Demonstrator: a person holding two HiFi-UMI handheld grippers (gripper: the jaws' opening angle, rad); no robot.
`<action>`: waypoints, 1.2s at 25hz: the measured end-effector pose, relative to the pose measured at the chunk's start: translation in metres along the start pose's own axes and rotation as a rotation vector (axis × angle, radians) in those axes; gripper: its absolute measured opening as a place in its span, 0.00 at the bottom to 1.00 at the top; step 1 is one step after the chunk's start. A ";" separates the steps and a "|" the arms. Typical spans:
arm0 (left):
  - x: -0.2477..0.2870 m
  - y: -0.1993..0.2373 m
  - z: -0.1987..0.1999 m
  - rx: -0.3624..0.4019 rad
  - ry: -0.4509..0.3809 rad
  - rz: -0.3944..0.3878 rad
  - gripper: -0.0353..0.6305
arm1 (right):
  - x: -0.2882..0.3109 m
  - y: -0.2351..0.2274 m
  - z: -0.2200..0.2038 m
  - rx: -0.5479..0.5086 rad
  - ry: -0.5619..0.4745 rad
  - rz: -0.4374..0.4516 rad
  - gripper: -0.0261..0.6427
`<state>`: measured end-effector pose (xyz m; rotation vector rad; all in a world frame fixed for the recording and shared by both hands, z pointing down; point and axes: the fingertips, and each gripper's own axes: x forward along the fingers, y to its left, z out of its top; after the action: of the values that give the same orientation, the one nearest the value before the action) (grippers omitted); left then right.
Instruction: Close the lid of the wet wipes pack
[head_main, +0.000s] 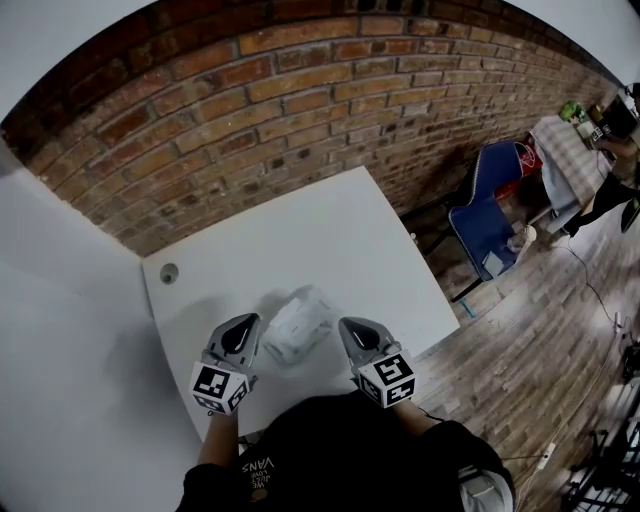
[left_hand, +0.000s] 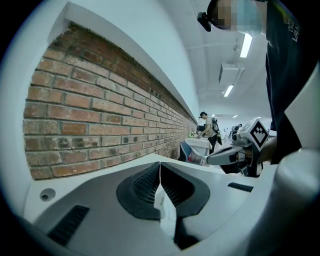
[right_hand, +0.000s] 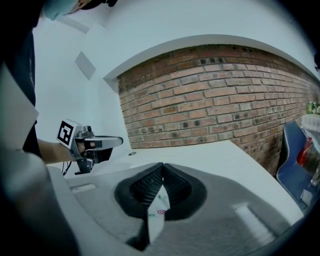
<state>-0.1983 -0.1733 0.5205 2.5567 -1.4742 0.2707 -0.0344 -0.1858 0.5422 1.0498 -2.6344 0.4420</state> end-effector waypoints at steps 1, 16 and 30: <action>0.003 0.002 -0.002 0.000 0.005 -0.001 0.05 | 0.003 0.001 -0.002 -0.001 0.004 0.004 0.03; 0.044 0.024 -0.040 -0.079 0.131 -0.047 0.05 | 0.029 0.002 -0.037 -0.025 0.104 0.018 0.03; 0.064 0.007 -0.062 -0.076 0.222 -0.141 0.05 | 0.037 0.003 -0.055 -0.018 0.146 0.028 0.03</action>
<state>-0.1771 -0.2154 0.5970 2.4637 -1.1970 0.4528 -0.0554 -0.1860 0.6054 0.9388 -2.5225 0.4812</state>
